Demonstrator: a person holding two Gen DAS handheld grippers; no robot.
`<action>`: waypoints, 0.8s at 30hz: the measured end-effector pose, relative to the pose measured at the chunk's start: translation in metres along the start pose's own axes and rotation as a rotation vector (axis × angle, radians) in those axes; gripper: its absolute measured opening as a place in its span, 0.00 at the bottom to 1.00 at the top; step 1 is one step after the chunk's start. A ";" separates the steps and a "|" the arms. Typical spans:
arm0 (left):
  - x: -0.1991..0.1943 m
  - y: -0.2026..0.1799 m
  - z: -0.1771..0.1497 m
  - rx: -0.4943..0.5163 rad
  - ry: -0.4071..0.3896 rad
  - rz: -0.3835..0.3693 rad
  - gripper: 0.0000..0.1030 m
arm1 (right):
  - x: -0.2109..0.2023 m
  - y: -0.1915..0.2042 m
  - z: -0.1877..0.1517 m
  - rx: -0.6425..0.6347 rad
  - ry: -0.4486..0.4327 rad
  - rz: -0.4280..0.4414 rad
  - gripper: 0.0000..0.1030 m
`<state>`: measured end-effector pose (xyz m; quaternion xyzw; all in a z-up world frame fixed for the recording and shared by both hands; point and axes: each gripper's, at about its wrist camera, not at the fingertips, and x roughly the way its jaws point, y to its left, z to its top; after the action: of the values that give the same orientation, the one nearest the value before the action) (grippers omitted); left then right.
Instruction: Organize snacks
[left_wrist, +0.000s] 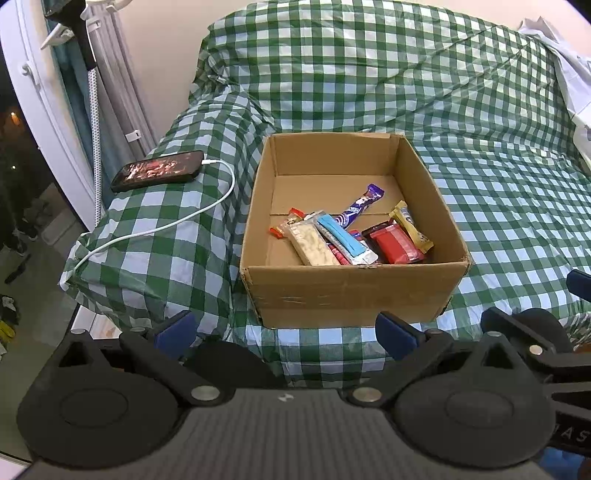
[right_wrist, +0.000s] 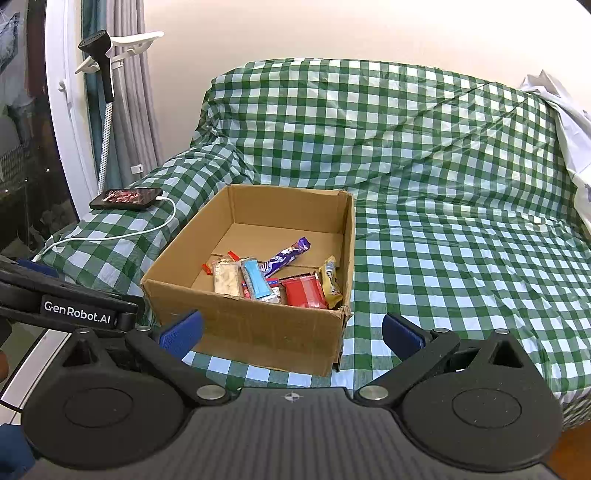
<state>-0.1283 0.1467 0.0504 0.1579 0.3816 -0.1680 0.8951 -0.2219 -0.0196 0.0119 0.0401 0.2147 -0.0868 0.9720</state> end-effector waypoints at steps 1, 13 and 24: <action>0.000 0.000 0.000 0.000 0.001 -0.001 1.00 | 0.000 0.000 0.000 0.000 0.000 0.000 0.99; 0.000 0.000 0.000 0.001 0.004 -0.003 1.00 | 0.000 -0.001 0.000 0.000 -0.002 0.002 0.99; 0.002 0.002 -0.001 -0.003 0.002 -0.001 1.00 | 0.000 -0.003 0.001 0.003 0.001 0.006 0.99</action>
<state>-0.1270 0.1489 0.0484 0.1564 0.3829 -0.1677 0.8949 -0.2217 -0.0223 0.0124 0.0422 0.2149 -0.0841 0.9721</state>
